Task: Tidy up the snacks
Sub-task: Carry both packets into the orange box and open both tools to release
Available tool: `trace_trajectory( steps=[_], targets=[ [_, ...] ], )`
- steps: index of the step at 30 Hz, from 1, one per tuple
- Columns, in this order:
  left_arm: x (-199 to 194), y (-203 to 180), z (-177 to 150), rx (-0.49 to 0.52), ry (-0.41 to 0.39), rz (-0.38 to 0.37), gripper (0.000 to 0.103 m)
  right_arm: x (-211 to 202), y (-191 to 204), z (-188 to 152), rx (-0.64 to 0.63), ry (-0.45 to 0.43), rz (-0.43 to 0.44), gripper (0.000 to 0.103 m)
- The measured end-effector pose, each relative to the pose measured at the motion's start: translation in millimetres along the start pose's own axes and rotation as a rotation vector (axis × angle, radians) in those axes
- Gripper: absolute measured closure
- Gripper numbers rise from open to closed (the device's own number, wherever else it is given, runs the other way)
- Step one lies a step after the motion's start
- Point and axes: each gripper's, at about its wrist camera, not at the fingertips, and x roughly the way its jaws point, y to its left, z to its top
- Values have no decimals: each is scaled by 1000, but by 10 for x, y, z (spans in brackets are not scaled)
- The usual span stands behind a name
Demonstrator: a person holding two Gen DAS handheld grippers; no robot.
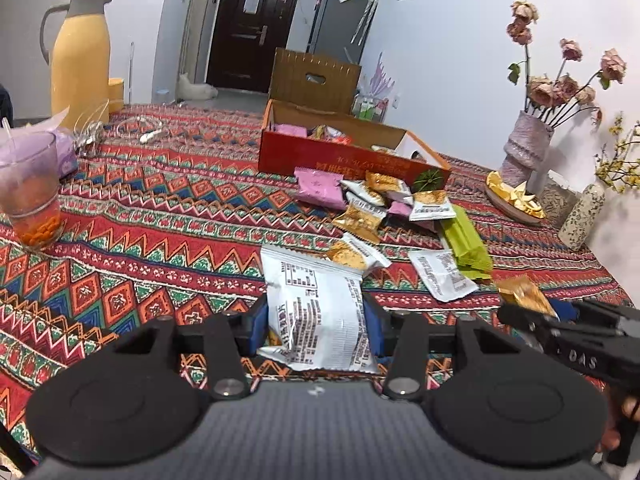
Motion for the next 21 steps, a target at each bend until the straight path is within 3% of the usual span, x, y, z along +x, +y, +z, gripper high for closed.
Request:
trace_trajectory(
  steps=[6, 11, 21],
  targets=[
    [-117, -54, 6, -21, -41, 1, 56, -200, -25, -124, 19, -41, -17, 62],
    [-156, -132, 127, 26, -74, -6, 56, -231, -24, -89, 11, -63, 2, 62],
    [139, -43, 944, 54, -143, -34, 56, -196, -287, 542, -16, -171, 41, 62]
  ],
)
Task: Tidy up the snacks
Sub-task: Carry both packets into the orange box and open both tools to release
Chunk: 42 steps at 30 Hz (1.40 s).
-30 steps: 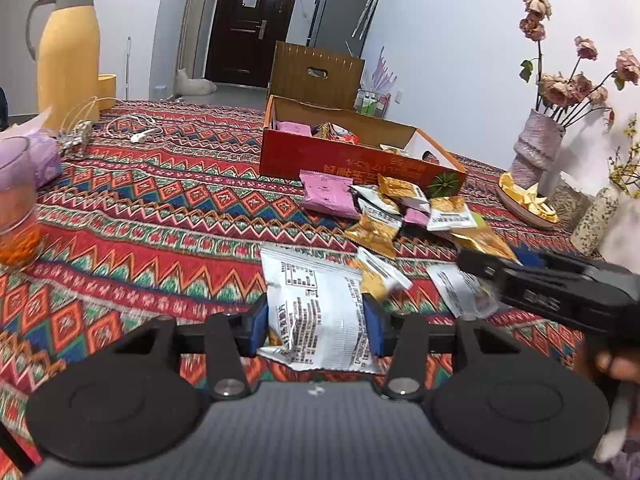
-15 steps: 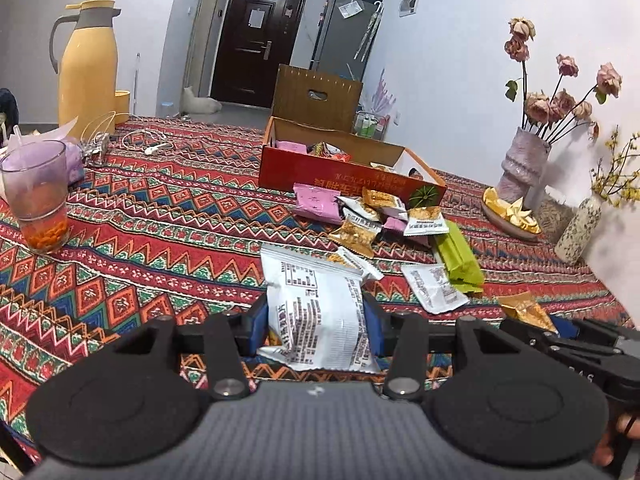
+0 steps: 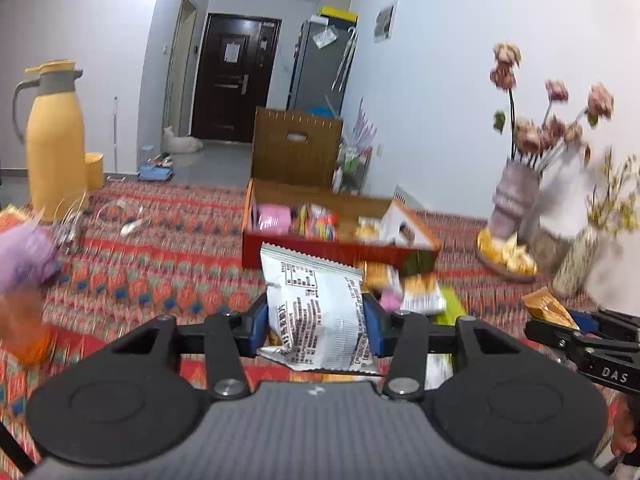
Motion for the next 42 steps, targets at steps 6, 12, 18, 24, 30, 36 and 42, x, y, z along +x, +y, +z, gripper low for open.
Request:
trace_trajectory(
  steps=[6, 12, 18, 24, 30, 36, 42],
  targets=[
    [535, 163, 723, 18, -58, 12, 56, 299, -252, 665, -109, -62, 0, 61],
    [1558, 301, 1343, 50, -8, 13, 55, 1088, -592, 1464, -108, -42, 48, 61],
    [2730, 448, 1571, 31, 107, 47, 55, 2341, -881, 1931, -105, 22, -57, 61],
    [3669, 530, 1420, 9, 251, 104, 55, 3841, -1034, 1908, -67, 242, -81, 61],
    [4092, 532, 1126, 64, 313, 123, 52, 4950, -1067, 1651, -46, 449, -152, 59],
    [4020, 529, 1109, 78, 303, 64, 31, 5086, -1078, 1424, 25, 456, -115, 42],
    [3870, 603, 1234, 49, 284, 88, 30, 4901, -1154, 1498, 55, 411, -109, 41]
  ],
)
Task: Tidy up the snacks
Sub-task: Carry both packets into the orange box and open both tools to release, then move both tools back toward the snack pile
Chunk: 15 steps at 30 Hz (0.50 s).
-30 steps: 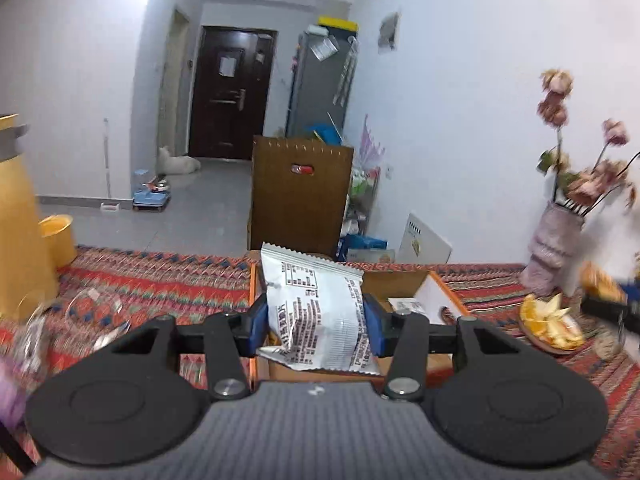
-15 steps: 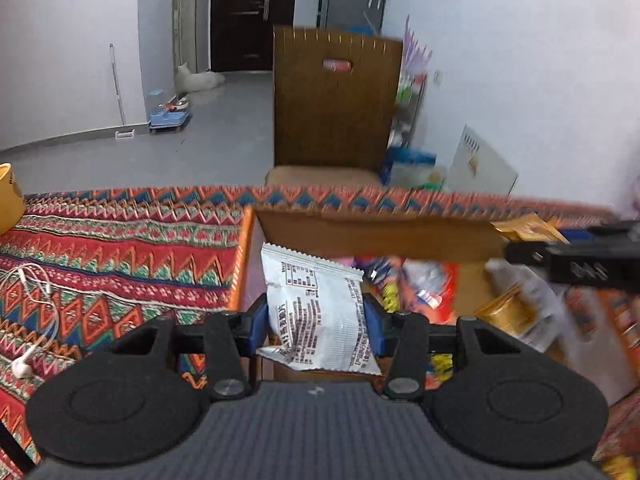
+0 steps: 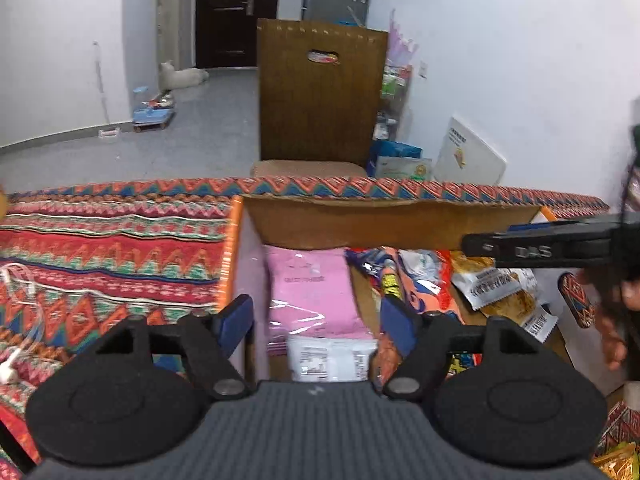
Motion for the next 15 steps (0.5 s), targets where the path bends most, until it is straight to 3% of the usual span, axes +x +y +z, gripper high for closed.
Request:
trace_trajectory(
  steps=[8, 15],
  targets=[
    [-821, -5, 42, 30, -61, -23, 27, -854, -21, -20, -60, -71, 1, 36],
    [-1973, -33, -172, 52, -169, -64, 21, -2015, -118, -182, -50, -164, 19, 26]
  ],
)
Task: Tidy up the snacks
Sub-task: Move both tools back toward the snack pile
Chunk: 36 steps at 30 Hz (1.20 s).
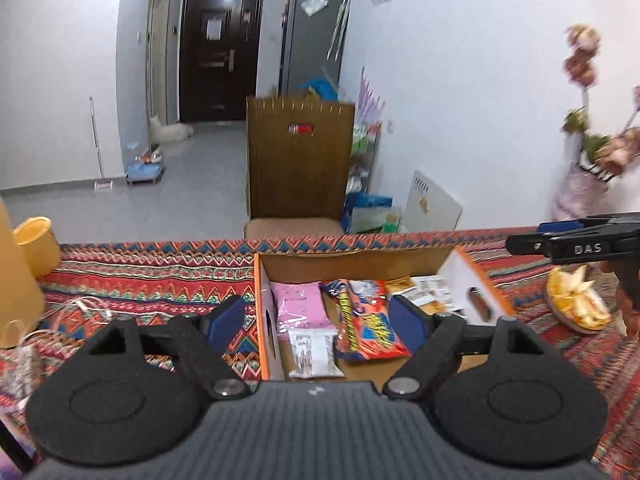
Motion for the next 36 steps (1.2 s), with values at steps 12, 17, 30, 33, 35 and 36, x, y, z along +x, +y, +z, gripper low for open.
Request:
trace_trajectory(
  steps=[12, 17, 30, 33, 35, 36],
  targets=[
    [-1819, -312, -760, 28, -250, 41, 0, -2057, 177, -855, -25, -219, 60, 0],
    [-2406, -514, -1360, 55, -327, 43, 0, -2587, 264, -1434, -46, -261, 77, 0],
    [-2652, -797, -2811, -20, -216, 73, 0, -2996, 760, -3185, -21, -275, 27, 0],
    [-2574, -798, -3018, -19, -166, 95, 0, -2926, 871, -3536, -8, -265, -23, 0],
    [-2514, -796, -3098, -20, -131, 101, 0, -2827, 882, -3729, 40, -210, -28, 0],
    [-2488, -798, -3125, -15, -123, 108, 0, -2788, 872, -3798, 60, -183, -24, 0]
  ],
)
